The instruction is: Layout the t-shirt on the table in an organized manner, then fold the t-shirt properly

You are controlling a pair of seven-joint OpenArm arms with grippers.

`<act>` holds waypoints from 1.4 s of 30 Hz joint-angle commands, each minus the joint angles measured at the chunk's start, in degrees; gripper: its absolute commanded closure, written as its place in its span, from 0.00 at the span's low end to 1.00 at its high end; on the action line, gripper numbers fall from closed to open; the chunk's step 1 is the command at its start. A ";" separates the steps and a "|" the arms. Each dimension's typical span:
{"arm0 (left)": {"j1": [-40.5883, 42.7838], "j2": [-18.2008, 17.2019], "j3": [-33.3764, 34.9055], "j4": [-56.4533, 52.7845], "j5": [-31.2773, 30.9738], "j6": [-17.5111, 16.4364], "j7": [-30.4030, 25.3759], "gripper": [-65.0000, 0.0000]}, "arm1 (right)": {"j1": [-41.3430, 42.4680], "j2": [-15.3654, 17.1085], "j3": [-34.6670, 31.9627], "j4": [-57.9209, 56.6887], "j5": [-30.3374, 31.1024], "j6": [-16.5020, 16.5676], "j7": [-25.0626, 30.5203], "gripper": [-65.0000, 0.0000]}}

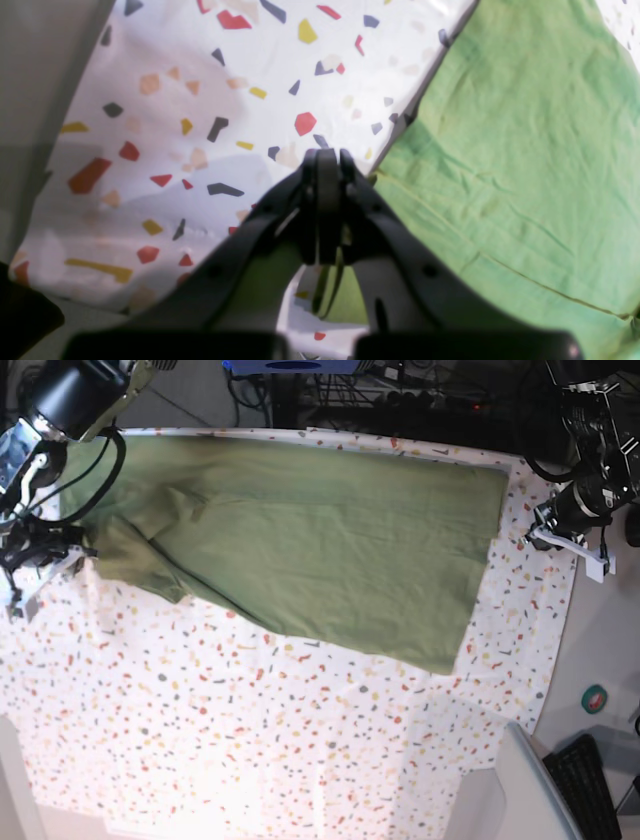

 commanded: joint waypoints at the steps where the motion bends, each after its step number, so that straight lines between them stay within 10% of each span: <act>1: -0.27 -1.09 -0.36 0.79 -0.50 -0.12 -0.72 1.00 | 1.32 0.98 0.01 -0.73 0.19 0.00 -0.30 0.50; 21: 0.26 -1.09 -0.36 0.79 -0.50 -0.12 -0.72 1.00 | 4.31 0.54 0.01 -9.96 0.45 0.26 2.07 0.50; 26: -0.36 -1.18 -0.27 0.70 -0.50 -0.12 -0.72 1.00 | 4.31 0.54 0.01 -9.96 0.45 0.26 1.89 0.98; 32: -6.95 -1.09 -0.01 -2.29 1.09 -0.03 -0.45 1.00 | 4.40 0.46 0.01 -9.96 0.45 0.26 1.72 1.00; 38: -21.45 -1.09 10.98 -14.25 7.42 -0.03 -0.89 0.24 | 4.40 0.37 0.01 -9.96 0.45 0.26 1.72 1.00; 42: -32.18 -1.00 17.05 -27.61 8.21 -0.03 -5.99 0.12 | 4.40 0.37 0.01 -9.79 0.45 0.26 1.72 1.00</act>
